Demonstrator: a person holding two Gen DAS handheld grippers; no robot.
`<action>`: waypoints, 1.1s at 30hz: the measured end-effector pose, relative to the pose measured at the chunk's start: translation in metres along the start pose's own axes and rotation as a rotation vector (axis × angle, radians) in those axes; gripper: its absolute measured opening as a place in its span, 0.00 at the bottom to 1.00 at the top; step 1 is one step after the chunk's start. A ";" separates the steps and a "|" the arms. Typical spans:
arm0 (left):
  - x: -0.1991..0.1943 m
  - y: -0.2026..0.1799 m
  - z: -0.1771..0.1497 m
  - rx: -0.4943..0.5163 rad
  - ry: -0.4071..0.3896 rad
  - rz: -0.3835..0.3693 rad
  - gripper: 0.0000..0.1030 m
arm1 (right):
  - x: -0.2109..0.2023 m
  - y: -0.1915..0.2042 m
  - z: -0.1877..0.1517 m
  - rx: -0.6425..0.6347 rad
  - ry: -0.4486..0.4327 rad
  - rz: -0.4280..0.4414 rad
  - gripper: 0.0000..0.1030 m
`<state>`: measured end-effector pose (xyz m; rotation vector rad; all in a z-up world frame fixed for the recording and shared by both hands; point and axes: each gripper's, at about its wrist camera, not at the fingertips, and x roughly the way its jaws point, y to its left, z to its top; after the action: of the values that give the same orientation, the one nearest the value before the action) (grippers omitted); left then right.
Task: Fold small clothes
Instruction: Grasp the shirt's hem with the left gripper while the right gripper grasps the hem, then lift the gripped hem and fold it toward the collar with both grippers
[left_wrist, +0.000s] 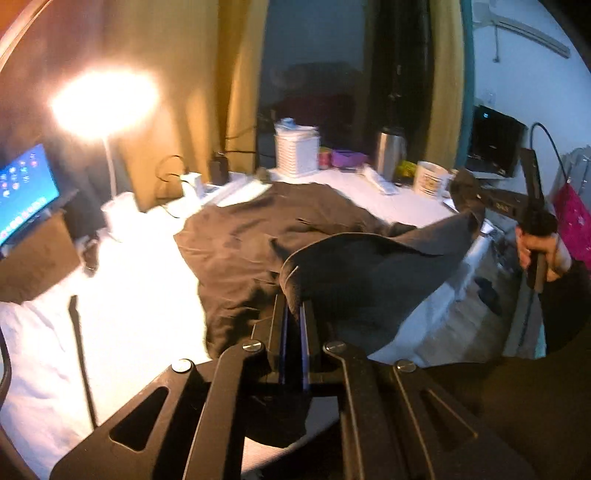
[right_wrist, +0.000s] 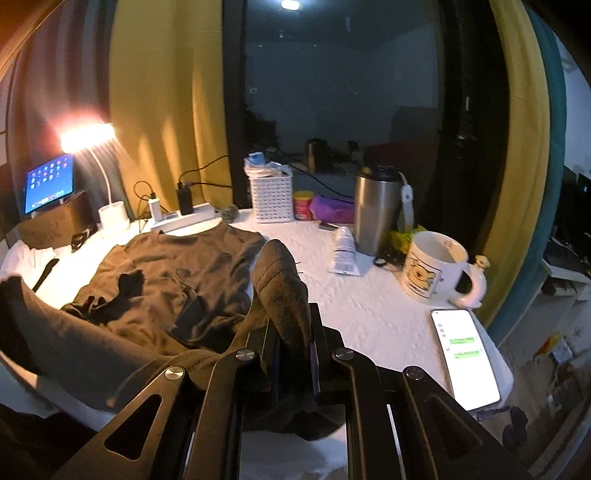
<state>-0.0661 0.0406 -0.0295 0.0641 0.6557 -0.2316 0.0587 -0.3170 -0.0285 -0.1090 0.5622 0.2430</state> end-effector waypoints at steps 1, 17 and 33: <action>0.003 0.006 0.000 -0.012 0.002 0.013 0.04 | 0.003 0.003 -0.001 0.003 0.006 0.006 0.11; -0.001 0.044 0.015 -0.092 -0.099 0.094 0.04 | -0.007 0.031 0.023 -0.008 -0.061 0.061 0.11; 0.026 0.069 0.063 -0.041 -0.187 0.159 0.04 | 0.030 0.031 0.086 0.023 -0.119 0.065 0.11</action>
<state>0.0078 0.0947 0.0039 0.0544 0.4666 -0.0696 0.1196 -0.2663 0.0266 -0.0537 0.4509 0.3037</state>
